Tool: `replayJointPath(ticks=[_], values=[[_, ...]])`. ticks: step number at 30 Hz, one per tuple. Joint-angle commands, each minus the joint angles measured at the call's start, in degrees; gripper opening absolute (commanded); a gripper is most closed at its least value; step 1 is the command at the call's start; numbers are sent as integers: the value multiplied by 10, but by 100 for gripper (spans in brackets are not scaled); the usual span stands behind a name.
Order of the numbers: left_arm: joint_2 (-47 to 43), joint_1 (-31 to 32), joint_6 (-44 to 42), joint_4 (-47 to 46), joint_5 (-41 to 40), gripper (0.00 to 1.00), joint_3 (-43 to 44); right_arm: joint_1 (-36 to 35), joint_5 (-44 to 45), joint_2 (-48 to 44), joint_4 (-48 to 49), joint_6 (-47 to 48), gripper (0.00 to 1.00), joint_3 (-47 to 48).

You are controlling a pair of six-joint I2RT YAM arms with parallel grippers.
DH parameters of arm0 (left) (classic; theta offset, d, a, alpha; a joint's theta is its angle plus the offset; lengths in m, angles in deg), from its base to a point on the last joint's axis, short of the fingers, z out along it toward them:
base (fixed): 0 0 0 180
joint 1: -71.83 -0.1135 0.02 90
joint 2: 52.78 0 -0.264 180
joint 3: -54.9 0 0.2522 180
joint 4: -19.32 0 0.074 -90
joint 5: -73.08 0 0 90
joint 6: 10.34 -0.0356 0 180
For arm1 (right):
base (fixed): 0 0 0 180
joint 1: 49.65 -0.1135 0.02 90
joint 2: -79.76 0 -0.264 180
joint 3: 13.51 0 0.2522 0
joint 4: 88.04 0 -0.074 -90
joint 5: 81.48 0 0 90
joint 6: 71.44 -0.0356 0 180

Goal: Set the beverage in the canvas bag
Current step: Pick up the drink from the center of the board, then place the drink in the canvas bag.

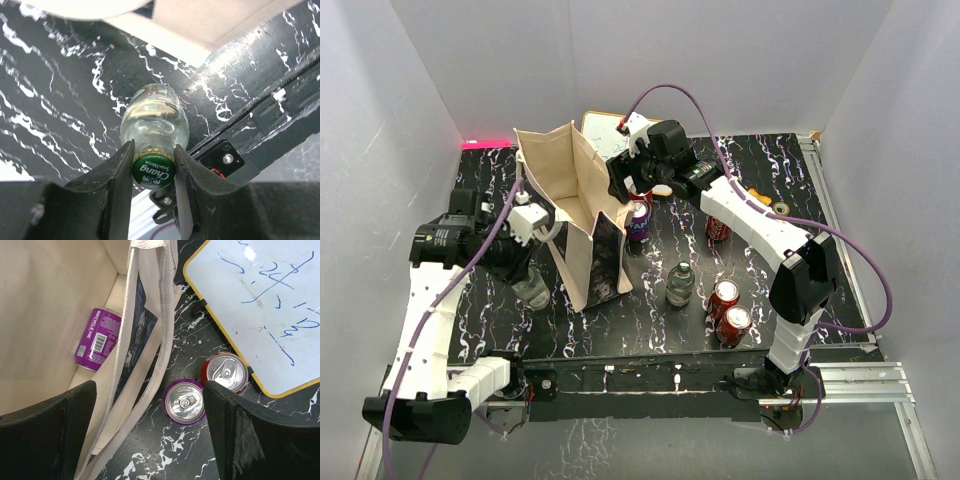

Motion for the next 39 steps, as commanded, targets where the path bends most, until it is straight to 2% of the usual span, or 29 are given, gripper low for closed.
replayJointPath(ticks=[1,8,12,16,20,29,33,39], values=[[-38,-65,91,-17,-4,0,48,-4,-15,-21,19,-7,91,18],[-13,-203,198,-42,19,0,139,-5,-42,-19,10,-11,91,20],[33,-269,245,-52,63,0,244,-5,-46,-11,6,-8,91,32],[86,-302,273,-63,106,0,353,-5,-55,-3,4,-11,90,39],[142,-308,284,-73,133,0,461,-5,-59,2,1,-16,90,49],[264,-307,326,-117,201,0,620,-12,-52,10,-13,-9,90,66],[291,-299,360,-164,227,0,644,-15,-47,17,-23,-8,90,69],[331,-236,357,-195,197,0,697,-24,-35,27,-39,-6,90,81]])
